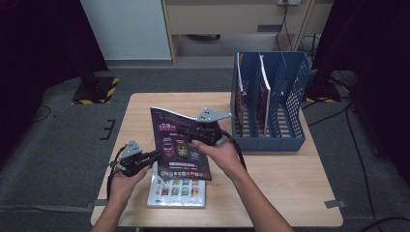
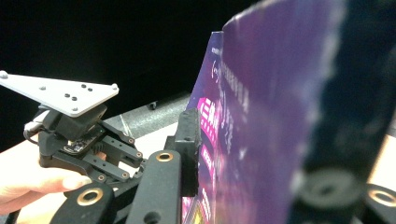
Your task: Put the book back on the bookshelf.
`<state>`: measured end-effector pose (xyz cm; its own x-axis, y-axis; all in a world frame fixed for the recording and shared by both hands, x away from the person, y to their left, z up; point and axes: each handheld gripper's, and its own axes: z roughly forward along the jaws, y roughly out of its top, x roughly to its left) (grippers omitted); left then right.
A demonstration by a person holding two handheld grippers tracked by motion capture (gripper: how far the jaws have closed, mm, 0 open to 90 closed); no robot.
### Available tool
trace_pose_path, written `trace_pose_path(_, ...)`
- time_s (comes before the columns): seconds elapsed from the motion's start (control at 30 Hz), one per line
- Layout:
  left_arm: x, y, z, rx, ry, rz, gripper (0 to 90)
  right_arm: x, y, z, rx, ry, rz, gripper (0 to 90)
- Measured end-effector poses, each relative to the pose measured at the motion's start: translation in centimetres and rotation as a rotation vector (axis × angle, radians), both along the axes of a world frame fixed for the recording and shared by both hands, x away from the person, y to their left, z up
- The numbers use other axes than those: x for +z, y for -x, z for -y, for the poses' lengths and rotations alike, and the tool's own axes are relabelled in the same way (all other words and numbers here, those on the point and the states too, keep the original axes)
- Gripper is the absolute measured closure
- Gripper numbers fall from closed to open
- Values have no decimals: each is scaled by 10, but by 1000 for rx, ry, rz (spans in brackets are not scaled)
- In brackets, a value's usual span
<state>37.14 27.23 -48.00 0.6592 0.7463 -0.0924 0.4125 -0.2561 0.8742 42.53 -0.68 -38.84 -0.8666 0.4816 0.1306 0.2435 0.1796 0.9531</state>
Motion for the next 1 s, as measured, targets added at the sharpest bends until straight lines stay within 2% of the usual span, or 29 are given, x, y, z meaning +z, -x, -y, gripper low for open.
trace_pose_path(0.33, 2, 2, 1, -17, -9, 27, 794, 1, -2, 3, -13, 1, -1, 755)
trace_pose_path(0.5, 3, 2, 1, -24, -11, 35, 796, 1, -5, 5, -43, 20, -14, 828)
trace_pose_path(1.0, 4, 3, 1, -28, -7, 44, 796, 1, -4, 7, -46, 5, -19, 827)
